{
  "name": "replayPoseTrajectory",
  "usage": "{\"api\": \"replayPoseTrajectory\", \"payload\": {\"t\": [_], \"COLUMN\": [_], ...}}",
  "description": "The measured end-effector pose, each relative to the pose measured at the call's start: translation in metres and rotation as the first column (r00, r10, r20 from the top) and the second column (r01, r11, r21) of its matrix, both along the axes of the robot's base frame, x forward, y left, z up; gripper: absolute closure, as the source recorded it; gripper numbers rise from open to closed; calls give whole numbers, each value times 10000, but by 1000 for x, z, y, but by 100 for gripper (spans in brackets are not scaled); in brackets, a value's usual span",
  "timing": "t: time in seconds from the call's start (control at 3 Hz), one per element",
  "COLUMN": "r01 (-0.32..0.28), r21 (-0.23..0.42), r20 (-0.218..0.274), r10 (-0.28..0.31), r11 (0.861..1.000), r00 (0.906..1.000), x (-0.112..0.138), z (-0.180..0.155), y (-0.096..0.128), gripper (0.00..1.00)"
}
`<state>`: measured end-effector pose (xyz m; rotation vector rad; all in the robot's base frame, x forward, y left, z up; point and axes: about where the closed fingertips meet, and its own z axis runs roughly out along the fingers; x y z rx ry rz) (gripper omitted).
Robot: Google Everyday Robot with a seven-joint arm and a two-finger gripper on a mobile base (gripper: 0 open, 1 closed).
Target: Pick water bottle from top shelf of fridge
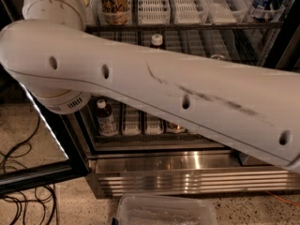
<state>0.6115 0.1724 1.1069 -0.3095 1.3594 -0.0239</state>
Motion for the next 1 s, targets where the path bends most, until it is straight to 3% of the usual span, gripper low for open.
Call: {"api": "replayPoseTrajectory", "payload": {"t": [1.0], "r01": [488], "r21": [-51], "r20": [326], "r10": [-486], "r11": [9988], "r00": [9983], "x": [16], "z": [8], "y": [-10], "gripper": [33]}}
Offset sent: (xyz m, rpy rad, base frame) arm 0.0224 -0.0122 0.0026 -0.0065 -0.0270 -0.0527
